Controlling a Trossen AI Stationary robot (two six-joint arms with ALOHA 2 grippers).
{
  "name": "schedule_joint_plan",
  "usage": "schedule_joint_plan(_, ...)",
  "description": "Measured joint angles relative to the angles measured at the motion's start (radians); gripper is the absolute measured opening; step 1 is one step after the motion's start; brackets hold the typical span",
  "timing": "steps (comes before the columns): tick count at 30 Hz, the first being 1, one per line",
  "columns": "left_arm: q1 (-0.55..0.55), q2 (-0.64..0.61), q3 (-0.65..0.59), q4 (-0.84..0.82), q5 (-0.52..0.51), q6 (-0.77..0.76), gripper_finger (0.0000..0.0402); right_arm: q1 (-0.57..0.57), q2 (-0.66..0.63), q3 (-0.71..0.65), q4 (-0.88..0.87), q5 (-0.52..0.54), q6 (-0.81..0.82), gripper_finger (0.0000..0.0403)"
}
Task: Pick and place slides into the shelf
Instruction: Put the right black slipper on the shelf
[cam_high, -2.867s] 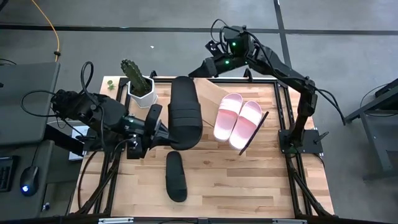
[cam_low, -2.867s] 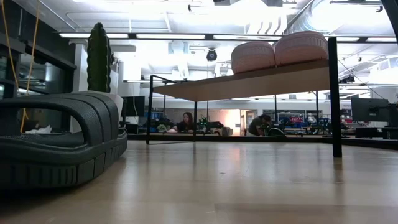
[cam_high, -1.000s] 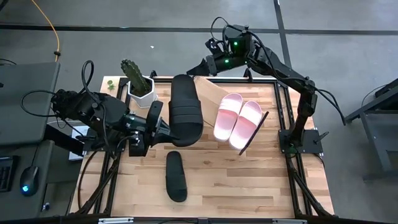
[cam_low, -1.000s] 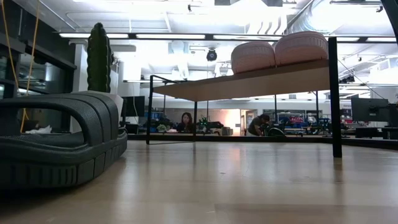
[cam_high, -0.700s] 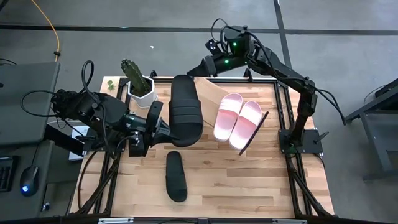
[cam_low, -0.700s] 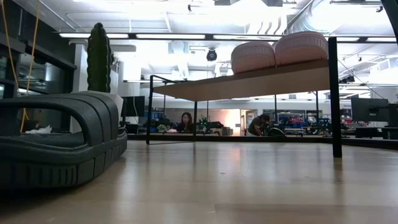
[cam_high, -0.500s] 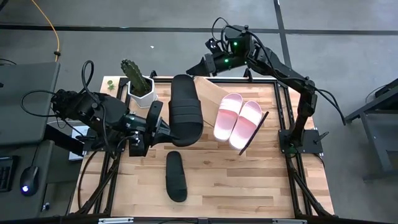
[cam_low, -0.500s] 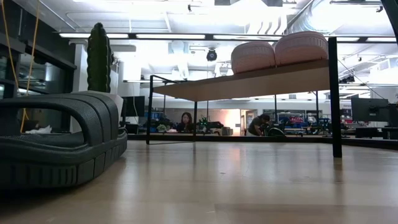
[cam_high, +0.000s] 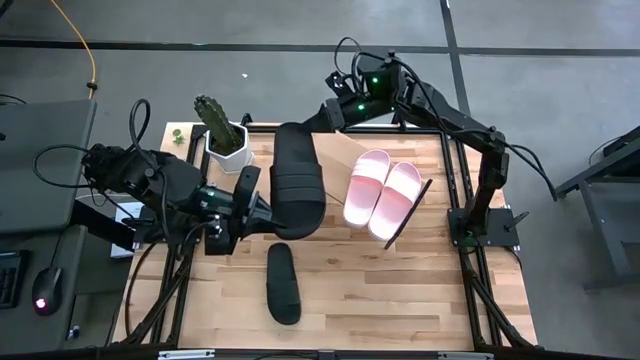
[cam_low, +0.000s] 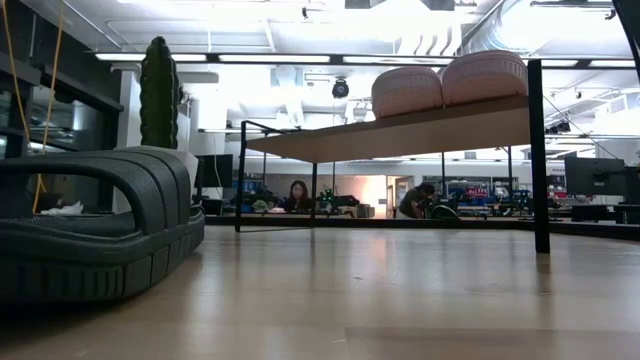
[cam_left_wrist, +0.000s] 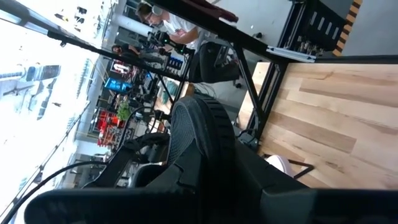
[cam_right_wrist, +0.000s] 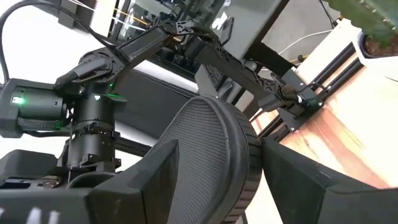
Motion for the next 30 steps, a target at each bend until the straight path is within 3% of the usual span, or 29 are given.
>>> schedule_joint_plan(17,0.0,0.0,0.0,0.001,-0.002,0.003,0.0037,0.034,0.0,0.0,-0.001,0.043,-0.026,0.0207)
schedule_joint_plan(21,0.0,0.0,0.0,0.001,-0.003,0.003,0.004,0.034,0.0,0.0,-0.001,0.044,-0.049,0.0155)
schedule_joint_plan(27,0.0,0.0,0.0,-0.003,-0.003,0.002,0.0037,0.034,0.0,0.0,-0.002,0.046,-0.076,0.0036)
schedule_joint_plan(30,0.0,0.0,0.0,-0.003,-0.004,0.002,0.0039,0.034,0.0,0.0,-0.001,0.047,-0.086,0.0031)
